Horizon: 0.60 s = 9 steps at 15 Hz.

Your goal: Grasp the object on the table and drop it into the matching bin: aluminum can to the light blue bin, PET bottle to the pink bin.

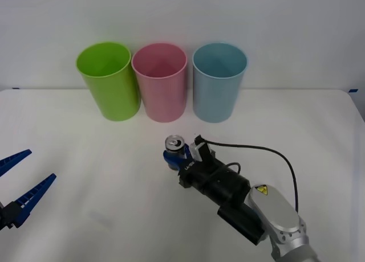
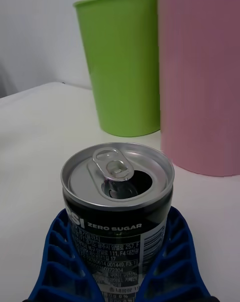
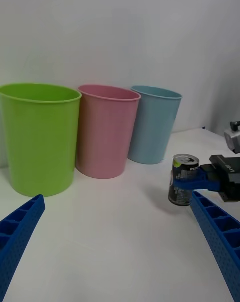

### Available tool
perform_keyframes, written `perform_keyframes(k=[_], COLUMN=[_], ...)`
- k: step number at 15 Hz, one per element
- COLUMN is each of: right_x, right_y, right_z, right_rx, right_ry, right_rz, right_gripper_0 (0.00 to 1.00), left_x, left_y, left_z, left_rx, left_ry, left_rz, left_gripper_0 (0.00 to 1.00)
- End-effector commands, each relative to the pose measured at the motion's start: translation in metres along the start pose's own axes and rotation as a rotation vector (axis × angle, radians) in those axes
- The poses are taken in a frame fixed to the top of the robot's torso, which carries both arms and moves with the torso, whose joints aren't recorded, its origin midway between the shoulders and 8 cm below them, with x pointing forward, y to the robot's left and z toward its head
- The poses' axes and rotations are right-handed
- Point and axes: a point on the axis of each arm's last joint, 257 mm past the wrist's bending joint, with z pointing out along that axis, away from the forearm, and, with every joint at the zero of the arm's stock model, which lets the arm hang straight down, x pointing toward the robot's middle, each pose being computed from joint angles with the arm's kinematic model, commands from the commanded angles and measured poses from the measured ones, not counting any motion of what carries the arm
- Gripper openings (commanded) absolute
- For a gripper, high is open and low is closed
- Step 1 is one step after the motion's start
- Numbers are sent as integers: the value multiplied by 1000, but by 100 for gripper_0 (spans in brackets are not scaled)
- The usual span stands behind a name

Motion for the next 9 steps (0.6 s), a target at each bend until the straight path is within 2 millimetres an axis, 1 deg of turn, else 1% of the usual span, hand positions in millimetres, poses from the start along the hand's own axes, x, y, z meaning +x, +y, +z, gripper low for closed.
perform_keyframes(k=[1, 3, 4, 5, 6, 9], right_x=[-24, -41, -47, -54, -65, -92], right_y=[-12, -18, -22, -27, -33, -47], right_z=[-40, -70, -81, -97, -109, -138], right_rx=[41, 58, 69, 80, 92, 130], right_ry=[-45, -75, -84, -94, -112, -154], right_rz=[-11, -4, -1, 2, 6, 10], right_gripper_0=[0, 0, 0, 0, 0, 0], left_x=[0, 0, 0, 0, 0, 0], left_y=[0, 0, 0, 0, 0, 0], left_z=[0, 0, 0, 0, 0, 0], left_rx=[0, 0, 0, 0, 0, 0], left_ry=[0, 0, 0, 0, 0, 0], left_rz=[0, 0, 0, 0, 0, 0], left_gripper_0=[100, 100, 100, 100, 100, 100])
